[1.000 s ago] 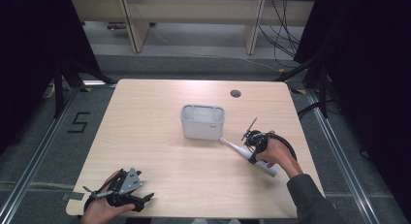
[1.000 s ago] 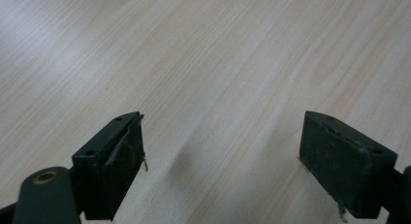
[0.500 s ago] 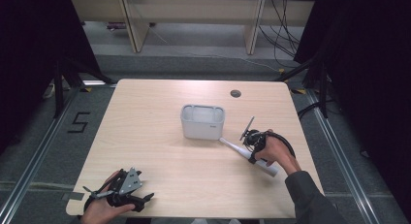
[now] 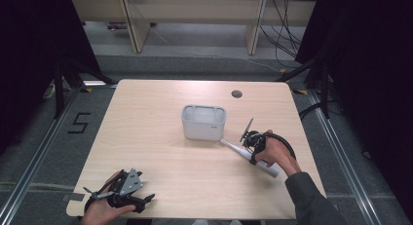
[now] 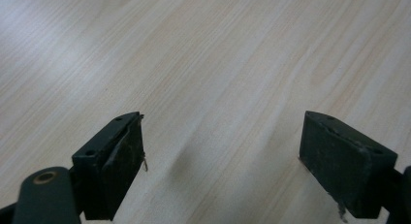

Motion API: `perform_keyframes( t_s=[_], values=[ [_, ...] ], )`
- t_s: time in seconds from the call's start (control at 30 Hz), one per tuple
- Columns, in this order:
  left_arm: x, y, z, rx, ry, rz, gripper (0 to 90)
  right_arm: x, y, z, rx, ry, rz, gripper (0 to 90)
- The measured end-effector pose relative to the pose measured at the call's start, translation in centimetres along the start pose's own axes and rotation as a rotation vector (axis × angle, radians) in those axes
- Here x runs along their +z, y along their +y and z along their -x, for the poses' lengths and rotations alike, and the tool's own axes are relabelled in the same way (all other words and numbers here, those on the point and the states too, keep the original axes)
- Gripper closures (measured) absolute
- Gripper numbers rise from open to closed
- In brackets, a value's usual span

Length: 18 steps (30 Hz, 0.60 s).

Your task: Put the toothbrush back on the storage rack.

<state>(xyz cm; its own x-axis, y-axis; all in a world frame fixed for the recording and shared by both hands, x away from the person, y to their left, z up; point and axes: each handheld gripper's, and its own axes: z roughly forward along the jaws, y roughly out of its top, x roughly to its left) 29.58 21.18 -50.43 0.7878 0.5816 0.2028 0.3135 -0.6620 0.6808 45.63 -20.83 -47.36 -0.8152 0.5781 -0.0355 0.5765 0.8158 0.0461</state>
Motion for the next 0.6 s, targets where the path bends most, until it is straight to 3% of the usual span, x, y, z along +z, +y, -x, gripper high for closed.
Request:
perform_keyframes(
  t_s=[0.07, 0.1, 0.2, 0.33, 0.37, 0.5, 0.53, 0.57, 0.6],
  values=[
    [0.0, 0.0, 0.0, 0.000, 0.000, 0.000, 15.6, 0.0, 0.0, 0.1, -0.022, -0.021, -0.007, 66.4],
    [0.0, 0.0, 0.0, 0.000, -0.001, 0.000, 15.6, 0.0, 0.0, -0.2, 0.013, -0.006, -0.007, 66.5],
    [0.0, 0.0, -0.1, 0.003, 0.002, -0.004, 15.6, -0.1, -0.1, -0.1, 0.002, -0.009, -0.003, 66.5],
    [0.0, 0.0, 0.0, 0.001, 0.002, -0.004, 15.6, -0.5, -0.4, -0.3, 0.026, -0.011, 0.005, 66.5],
    [0.0, 0.0, -0.1, 0.001, 0.002, -0.004, 15.6, -0.5, -0.4, -0.2, 0.004, -0.012, 0.012, 66.5],
    [0.0, 0.0, 0.0, 0.001, 0.002, -0.004, 15.6, -1.0, -0.7, -0.3, 0.032, -0.021, 0.009, 66.5],
    [0.0, 0.0, 0.0, 0.001, 0.002, -0.004, 15.6, -1.0, -0.8, -0.1, 0.003, -0.017, 0.023, 66.6],
    [0.0, 0.0, -0.1, 0.001, 0.002, -0.004, 15.6, -1.3, -0.9, -0.2, 0.043, -0.023, 0.015, 66.6],
    [0.0, 0.0, -0.1, 0.002, 0.003, -0.004, 15.6, -1.4, -1.0, -0.1, 0.029, -0.023, 0.033, 66.6]
  ],
)
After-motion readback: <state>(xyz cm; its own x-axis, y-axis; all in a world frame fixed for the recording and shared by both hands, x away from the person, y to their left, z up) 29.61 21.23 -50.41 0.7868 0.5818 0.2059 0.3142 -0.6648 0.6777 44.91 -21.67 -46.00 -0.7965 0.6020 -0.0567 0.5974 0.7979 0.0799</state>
